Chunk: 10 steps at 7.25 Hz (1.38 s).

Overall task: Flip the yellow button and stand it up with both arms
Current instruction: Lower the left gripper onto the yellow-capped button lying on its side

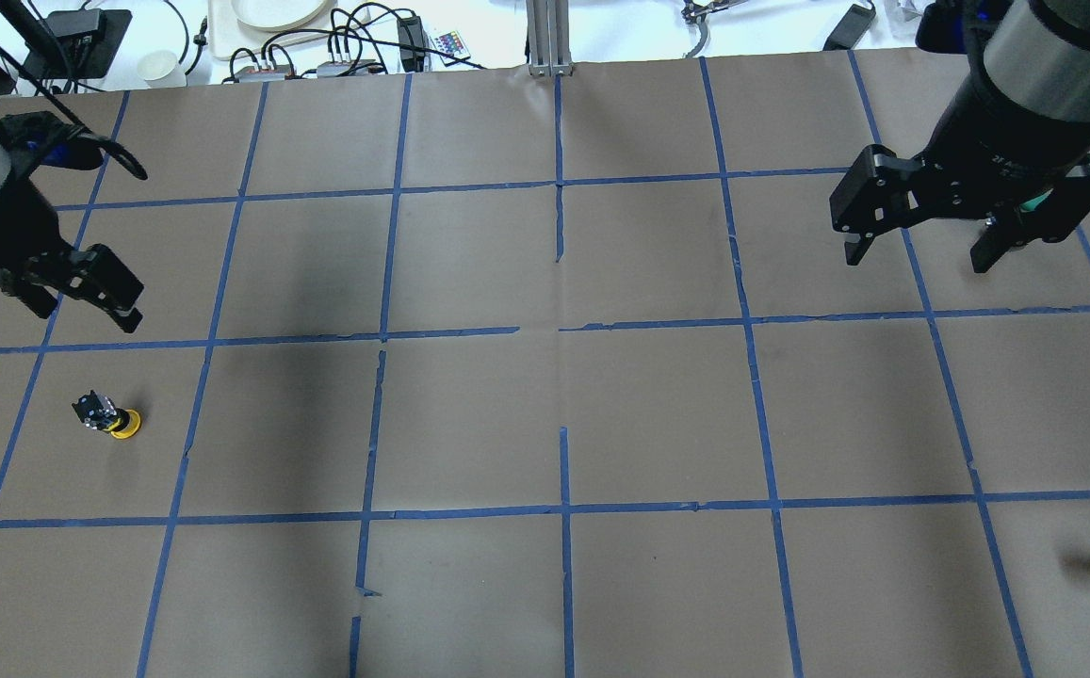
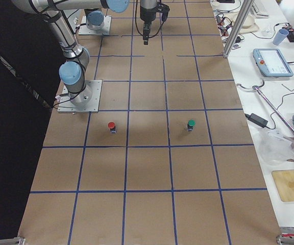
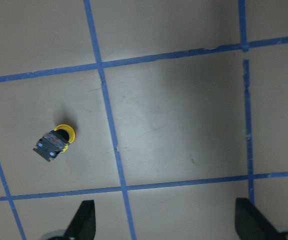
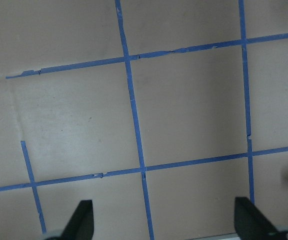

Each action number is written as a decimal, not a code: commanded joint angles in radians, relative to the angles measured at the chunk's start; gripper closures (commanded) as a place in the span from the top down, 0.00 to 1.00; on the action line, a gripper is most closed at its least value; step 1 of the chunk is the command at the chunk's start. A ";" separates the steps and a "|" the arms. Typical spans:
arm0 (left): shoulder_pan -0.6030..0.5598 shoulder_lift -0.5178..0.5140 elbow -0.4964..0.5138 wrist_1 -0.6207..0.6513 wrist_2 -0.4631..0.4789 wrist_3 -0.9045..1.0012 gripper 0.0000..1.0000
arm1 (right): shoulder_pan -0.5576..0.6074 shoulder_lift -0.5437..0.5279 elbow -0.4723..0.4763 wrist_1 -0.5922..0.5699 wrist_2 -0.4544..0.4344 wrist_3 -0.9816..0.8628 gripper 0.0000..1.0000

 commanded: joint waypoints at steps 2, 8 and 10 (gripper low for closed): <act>0.144 -0.134 -0.032 0.197 -0.003 0.443 0.96 | 0.000 -0.003 0.000 0.009 -0.011 0.000 1.00; 0.253 -0.158 -0.336 0.554 -0.084 0.829 0.99 | 0.004 -0.004 -0.002 0.012 -0.011 0.003 1.00; 0.270 -0.183 -0.345 0.570 -0.086 0.894 0.99 | 0.000 -0.009 0.000 0.055 0.002 0.000 1.00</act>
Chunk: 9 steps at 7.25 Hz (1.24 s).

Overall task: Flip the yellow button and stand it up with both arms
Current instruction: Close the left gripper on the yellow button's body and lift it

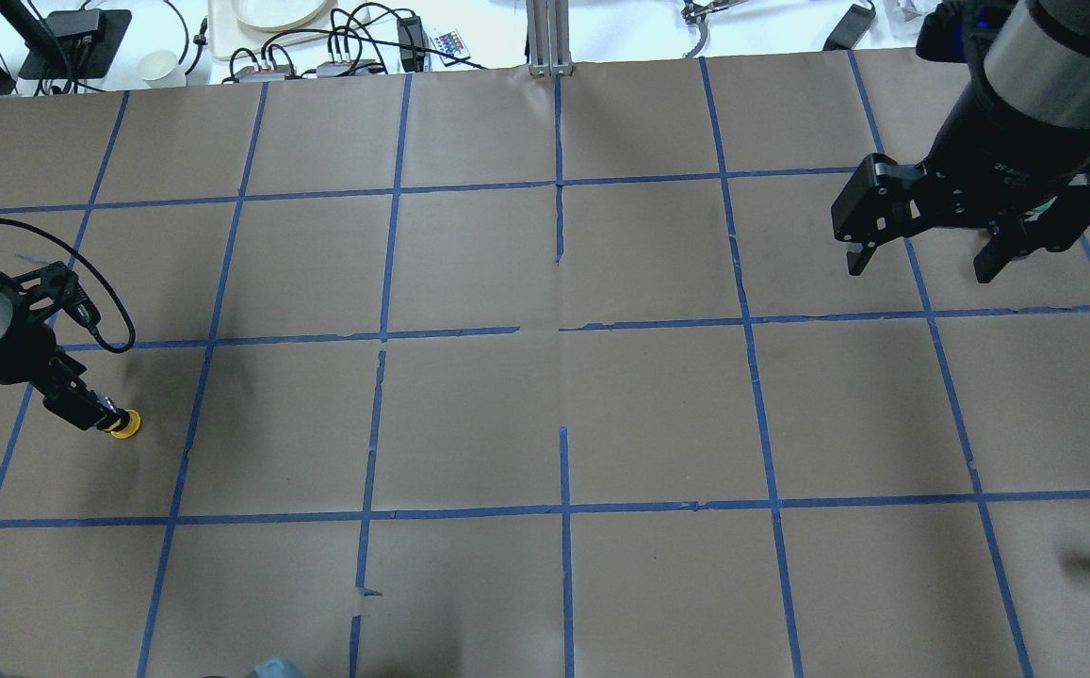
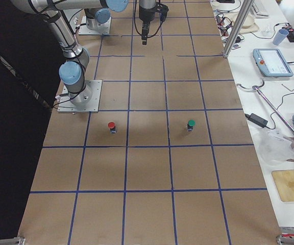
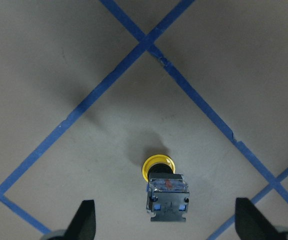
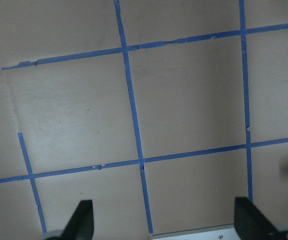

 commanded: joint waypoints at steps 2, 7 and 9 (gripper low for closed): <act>0.016 -0.010 -0.021 0.041 -0.002 0.054 0.99 | -0.001 -0.004 0.000 0.019 0.004 -0.001 1.00; 0.016 0.004 -0.054 0.102 0.003 0.051 0.76 | 0.006 -0.007 0.002 0.020 0.004 0.006 1.00; 0.018 0.008 -0.053 0.098 0.006 0.048 0.22 | -0.004 -0.004 0.002 0.010 0.008 0.005 1.00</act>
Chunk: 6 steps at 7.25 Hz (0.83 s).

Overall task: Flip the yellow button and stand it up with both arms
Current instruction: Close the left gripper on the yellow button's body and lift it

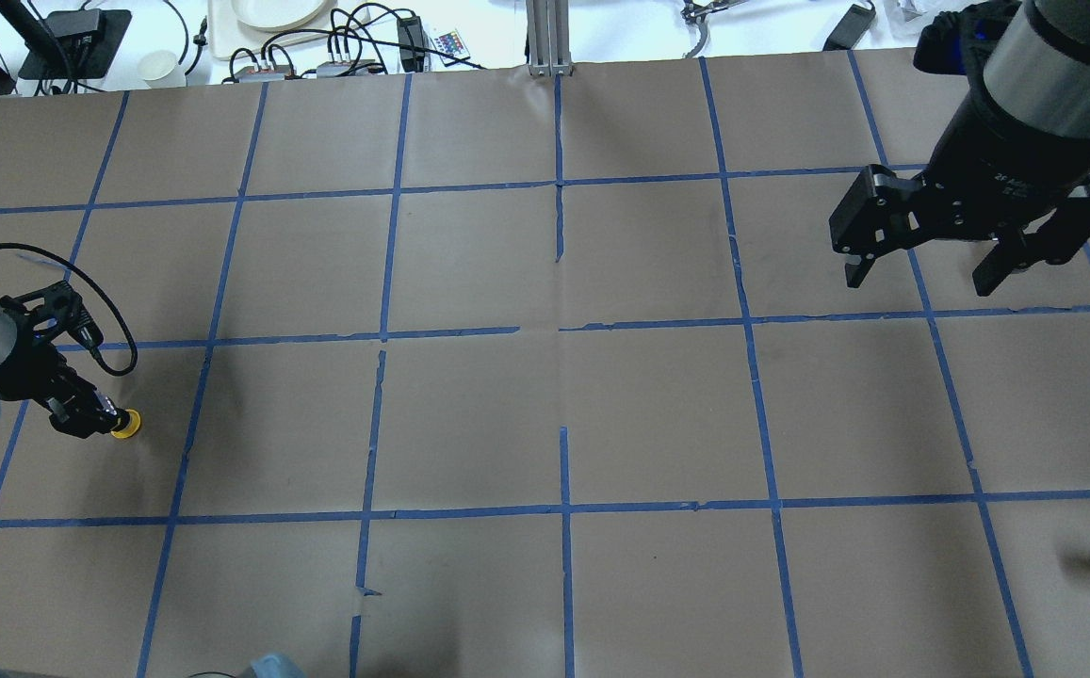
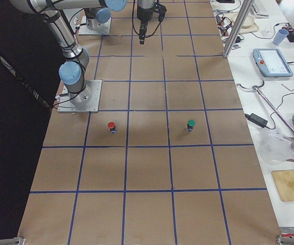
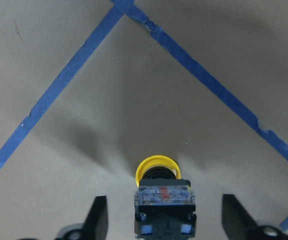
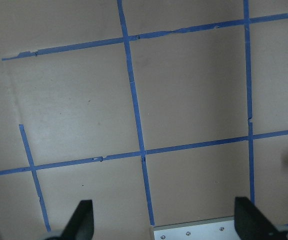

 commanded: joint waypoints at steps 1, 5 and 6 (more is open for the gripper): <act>0.001 0.010 0.000 -0.002 -0.002 -0.010 0.18 | -0.006 -0.002 0.000 -0.004 0.001 0.005 1.00; -0.083 0.136 0.114 -0.253 -0.297 -0.135 0.13 | -0.010 0.004 0.000 -0.007 0.000 0.007 1.00; -0.129 0.120 0.241 -0.418 -0.398 -0.259 0.12 | -0.017 0.006 0.000 0.000 0.002 0.066 1.00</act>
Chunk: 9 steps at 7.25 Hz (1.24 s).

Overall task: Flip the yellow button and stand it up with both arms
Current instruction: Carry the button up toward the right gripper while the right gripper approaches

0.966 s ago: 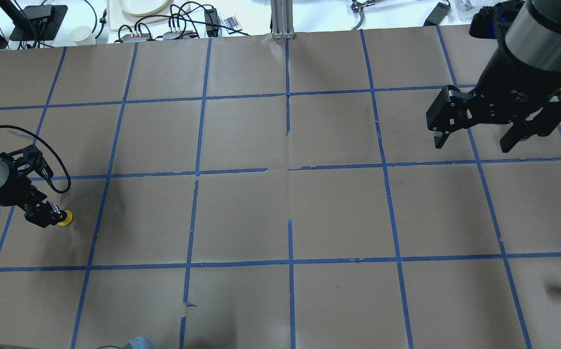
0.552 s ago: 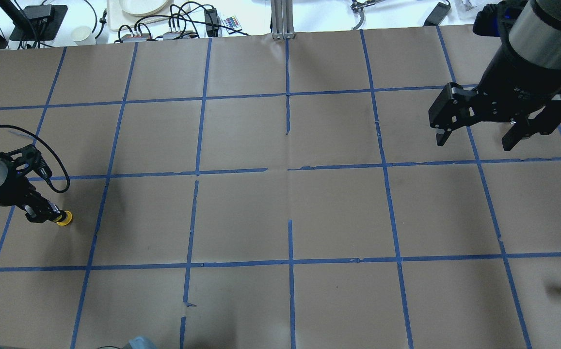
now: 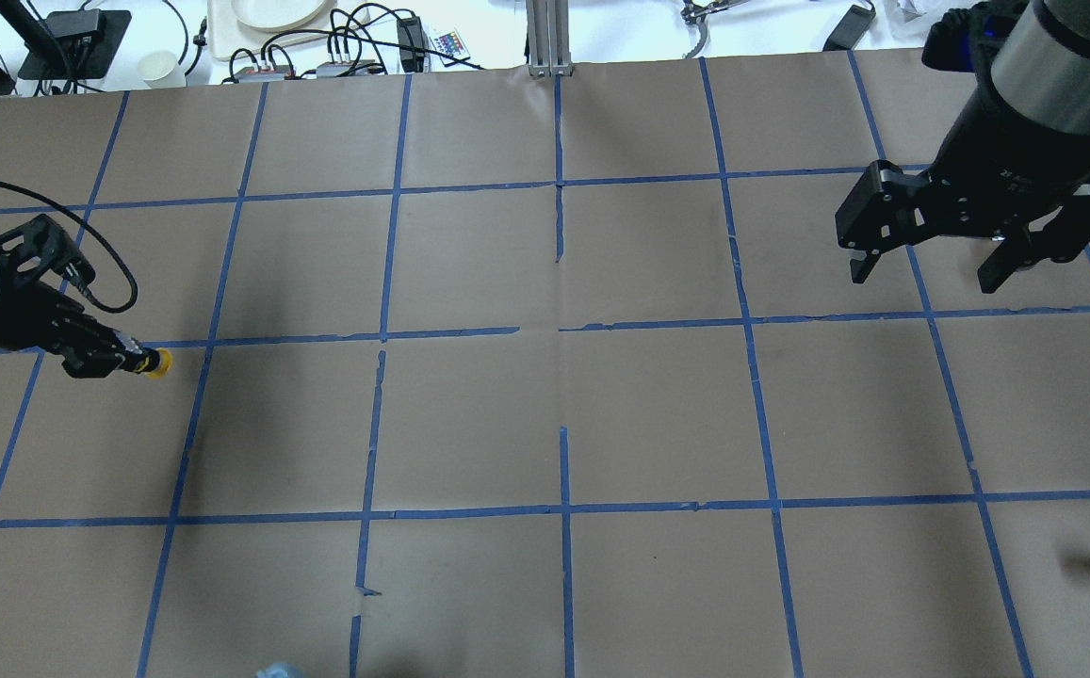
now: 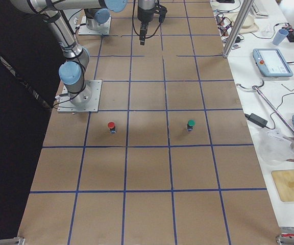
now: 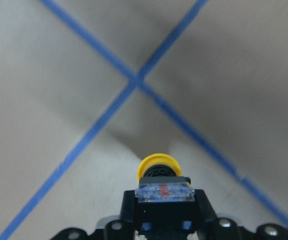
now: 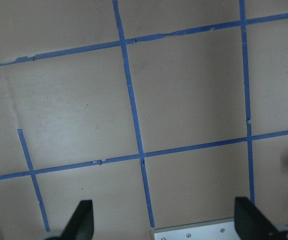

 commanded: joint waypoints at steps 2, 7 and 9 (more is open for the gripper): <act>-0.226 -0.025 0.376 -0.441 -0.210 -0.379 0.12 | -0.048 0.010 -0.020 0.070 0.231 0.326 1.00; -0.481 -0.077 0.543 -0.623 -0.637 -0.762 0.10 | -0.183 0.120 -0.114 0.258 0.818 0.637 1.00; -0.506 -0.076 0.543 -0.640 -0.828 -0.846 0.10 | -0.183 0.163 -0.114 0.258 1.001 0.807 1.00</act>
